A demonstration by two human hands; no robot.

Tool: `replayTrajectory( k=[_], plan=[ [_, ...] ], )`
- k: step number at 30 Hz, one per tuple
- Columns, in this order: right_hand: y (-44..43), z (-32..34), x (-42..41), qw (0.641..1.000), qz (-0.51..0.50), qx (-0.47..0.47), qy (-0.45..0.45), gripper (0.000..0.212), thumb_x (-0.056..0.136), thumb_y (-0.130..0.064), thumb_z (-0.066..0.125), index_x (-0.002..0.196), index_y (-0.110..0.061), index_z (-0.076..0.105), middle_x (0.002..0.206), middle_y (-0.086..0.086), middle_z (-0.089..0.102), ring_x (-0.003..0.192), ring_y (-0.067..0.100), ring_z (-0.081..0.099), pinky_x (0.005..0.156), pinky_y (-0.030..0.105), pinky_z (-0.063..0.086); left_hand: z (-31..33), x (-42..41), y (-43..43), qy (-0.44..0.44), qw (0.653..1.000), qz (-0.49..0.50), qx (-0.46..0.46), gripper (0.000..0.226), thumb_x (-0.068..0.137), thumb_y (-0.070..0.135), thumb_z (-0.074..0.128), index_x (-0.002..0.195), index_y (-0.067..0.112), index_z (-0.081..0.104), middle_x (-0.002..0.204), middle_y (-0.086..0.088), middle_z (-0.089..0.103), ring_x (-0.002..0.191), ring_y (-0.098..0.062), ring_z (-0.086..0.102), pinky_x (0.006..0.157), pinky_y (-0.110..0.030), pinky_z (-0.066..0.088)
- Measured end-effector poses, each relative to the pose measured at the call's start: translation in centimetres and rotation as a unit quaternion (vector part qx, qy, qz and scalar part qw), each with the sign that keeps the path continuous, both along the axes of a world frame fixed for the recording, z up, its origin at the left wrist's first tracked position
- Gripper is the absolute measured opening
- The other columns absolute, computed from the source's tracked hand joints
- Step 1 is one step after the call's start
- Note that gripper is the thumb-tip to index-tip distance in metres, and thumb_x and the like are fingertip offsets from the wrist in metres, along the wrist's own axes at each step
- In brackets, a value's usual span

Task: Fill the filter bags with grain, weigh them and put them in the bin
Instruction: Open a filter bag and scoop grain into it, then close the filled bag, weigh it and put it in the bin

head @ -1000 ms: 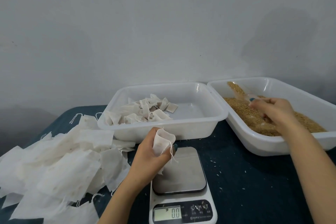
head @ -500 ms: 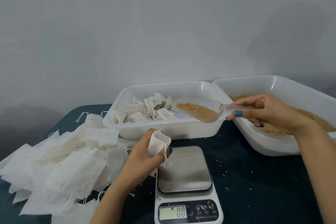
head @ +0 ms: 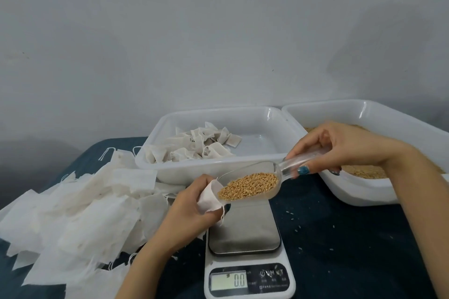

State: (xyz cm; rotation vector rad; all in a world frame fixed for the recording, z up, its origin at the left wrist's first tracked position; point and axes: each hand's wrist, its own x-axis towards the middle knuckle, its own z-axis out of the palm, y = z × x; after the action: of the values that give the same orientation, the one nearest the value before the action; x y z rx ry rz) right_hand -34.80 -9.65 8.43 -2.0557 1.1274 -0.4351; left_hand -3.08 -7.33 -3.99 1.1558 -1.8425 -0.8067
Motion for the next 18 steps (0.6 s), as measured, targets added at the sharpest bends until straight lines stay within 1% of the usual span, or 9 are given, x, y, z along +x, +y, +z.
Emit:
replayTrajectory(
  k=[2,3,5,6,8,11,13,15,18],
  plan=[
    [0.0,0.8,0.4,1.000,0.011,-0.004,0.011,0.021,0.082,-0.025,0.079,0.101,-0.035,0.078,0.078,-0.002,0.072,0.057,0.004,0.050,0.049,0.017,0.041,0.1,-0.2,0.1,0.001,1.000,-0.006,0.003,0.031,0.075,0.027,0.071,0.104,0.029,0.060,0.094,0.005,0.069,0.084,-0.014,0.065,0.077,-0.042,0.055],
    [0.0,1.3,0.6,1.000,0.017,-0.008,0.016,0.021,0.082,-0.026,0.079,0.101,-0.035,0.078,0.079,-0.001,0.073,0.056,0.003,0.050,0.049,0.016,0.040,0.0,-0.3,0.2,0.002,1.000,-0.015,0.003,0.030,0.076,0.029,0.072,0.103,0.030,0.060,0.093,0.005,0.069,0.083,-0.013,0.065,0.076,-0.041,0.055],
    [0.1,2.1,0.9,0.999,0.026,-0.016,0.025,0.022,0.079,-0.032,0.081,0.100,-0.036,0.078,0.083,0.004,0.074,0.055,0.001,0.049,0.048,0.016,0.039,0.0,-0.7,0.4,0.007,0.999,-0.038,0.006,0.026,0.080,0.036,0.073,0.101,0.031,0.059,0.093,0.005,0.070,0.080,-0.012,0.066,0.074,-0.040,0.057],
    [0.0,2.5,1.1,0.999,0.028,-0.018,0.030,0.024,0.076,-0.037,0.080,0.100,-0.036,0.078,0.084,0.005,0.074,0.054,0.001,0.048,0.047,0.016,0.038,0.0,-0.9,0.6,0.010,0.999,-0.047,0.010,0.024,0.081,0.039,0.072,0.099,0.032,0.059,0.092,0.005,0.070,0.078,-0.012,0.067,0.073,-0.041,0.058],
    [0.0,3.3,1.5,0.998,0.035,-0.024,0.044,0.031,0.069,-0.048,0.078,0.098,-0.038,0.078,0.080,0.002,0.074,0.052,0.002,0.047,0.047,0.016,0.038,0.0,-1.3,0.8,0.017,0.998,-0.059,0.016,0.023,0.082,0.039,0.073,0.097,0.031,0.059,0.092,0.004,0.070,0.077,-0.012,0.066,0.074,-0.047,0.059],
    [0.0,4.3,2.1,0.997,0.045,-0.040,0.054,0.033,0.067,-0.052,0.079,0.096,-0.038,0.078,0.078,-0.003,0.074,0.051,0.001,0.046,0.047,0.015,0.038,0.0,-1.5,0.9,0.030,0.997,-0.063,0.021,0.026,0.082,0.035,0.073,0.100,0.023,0.060,0.090,0.000,0.069,0.076,-0.017,0.066,0.072,-0.053,0.058],
    [-0.1,5.0,2.4,0.996,0.044,-0.055,0.058,0.031,0.067,-0.051,0.079,0.096,-0.038,0.078,0.082,-0.006,0.076,0.052,-0.001,0.048,0.047,0.012,0.037,0.2,-1.6,0.9,0.033,0.998,-0.058,0.018,0.028,0.081,0.036,0.073,0.099,0.019,0.059,0.086,-0.001,0.068,0.072,-0.017,0.064,0.070,-0.050,0.058],
    [-0.1,5.6,2.8,0.994,0.045,-0.065,0.070,0.030,0.068,-0.049,0.080,0.095,-0.037,0.078,0.086,-0.006,0.076,0.053,-0.001,0.049,0.047,0.012,0.037,0.3,-1.7,1.0,0.039,0.997,-0.060,0.013,0.023,0.081,0.035,0.073,0.096,0.024,0.059,0.085,0.002,0.066,0.069,-0.012,0.061,0.065,-0.039,0.055],
    [-0.2,6.2,3.4,0.994,0.049,-0.069,0.075,0.021,0.073,-0.036,0.085,0.092,-0.032,0.076,0.086,-0.004,0.076,0.055,-0.001,0.053,0.049,0.012,0.040,0.5,-1.7,1.2,0.051,0.996,-0.070,0.016,0.018,0.082,0.030,0.072,0.095,0.032,0.060,0.085,0.007,0.065,0.068,-0.006,0.058,0.062,-0.031,0.052]
  ],
)
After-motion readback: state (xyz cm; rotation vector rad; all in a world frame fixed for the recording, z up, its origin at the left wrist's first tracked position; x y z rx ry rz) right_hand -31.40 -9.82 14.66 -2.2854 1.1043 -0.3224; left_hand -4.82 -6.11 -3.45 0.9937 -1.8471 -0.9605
